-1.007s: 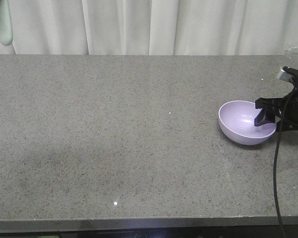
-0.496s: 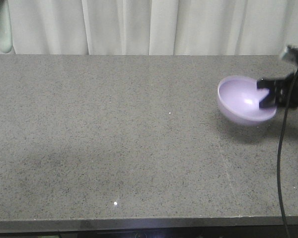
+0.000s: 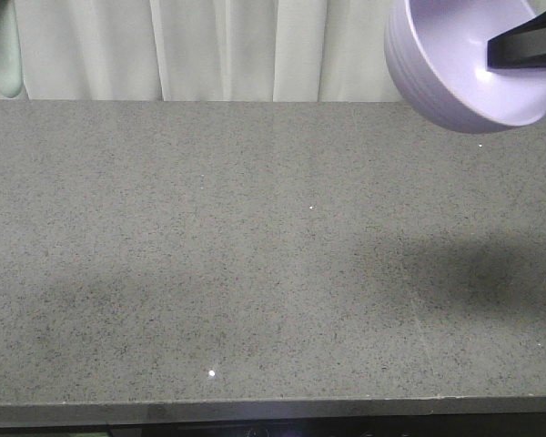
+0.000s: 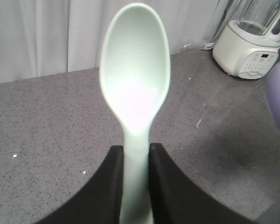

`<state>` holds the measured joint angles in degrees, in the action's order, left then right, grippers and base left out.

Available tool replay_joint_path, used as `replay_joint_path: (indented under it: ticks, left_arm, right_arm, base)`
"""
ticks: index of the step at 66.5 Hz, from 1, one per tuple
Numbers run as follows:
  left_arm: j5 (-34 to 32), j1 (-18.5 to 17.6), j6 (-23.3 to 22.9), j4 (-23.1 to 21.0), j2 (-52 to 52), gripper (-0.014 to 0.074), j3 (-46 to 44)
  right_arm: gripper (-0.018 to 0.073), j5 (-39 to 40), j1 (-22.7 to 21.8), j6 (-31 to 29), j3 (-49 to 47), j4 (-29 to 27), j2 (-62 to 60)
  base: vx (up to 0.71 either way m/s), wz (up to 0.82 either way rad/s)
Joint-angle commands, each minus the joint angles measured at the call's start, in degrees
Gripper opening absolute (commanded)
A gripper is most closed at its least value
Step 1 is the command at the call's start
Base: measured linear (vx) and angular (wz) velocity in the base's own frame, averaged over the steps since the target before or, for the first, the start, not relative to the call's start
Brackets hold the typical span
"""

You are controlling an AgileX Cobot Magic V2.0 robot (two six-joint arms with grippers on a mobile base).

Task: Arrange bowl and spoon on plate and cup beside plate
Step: 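Lift the lilac bowl upward with the right gripper and hold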

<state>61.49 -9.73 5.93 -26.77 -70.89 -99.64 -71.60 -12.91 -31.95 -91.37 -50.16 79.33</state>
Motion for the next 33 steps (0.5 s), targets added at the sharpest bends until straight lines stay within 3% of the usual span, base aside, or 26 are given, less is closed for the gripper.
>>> replay_joint_path:
  ticks: [1, 33]
  left_arm:
    - [-3.5, -0.3, 0.2, -1.9, 0.9, -0.0008, -1.2]
    - [-3.5, -0.3, 0.2, -1.9, 0.9, -0.0008, -1.2]
  right_arm:
    - [-0.0006, 1.4, -0.1, -0.6, -1.6, -3.4, -3.2]
    - [-0.0006, 1.1, -0.1, -0.6, -1.6, -3.4, -4.9]
  base:
    - [0.00, 0.00]
    - [0.00, 0.00]
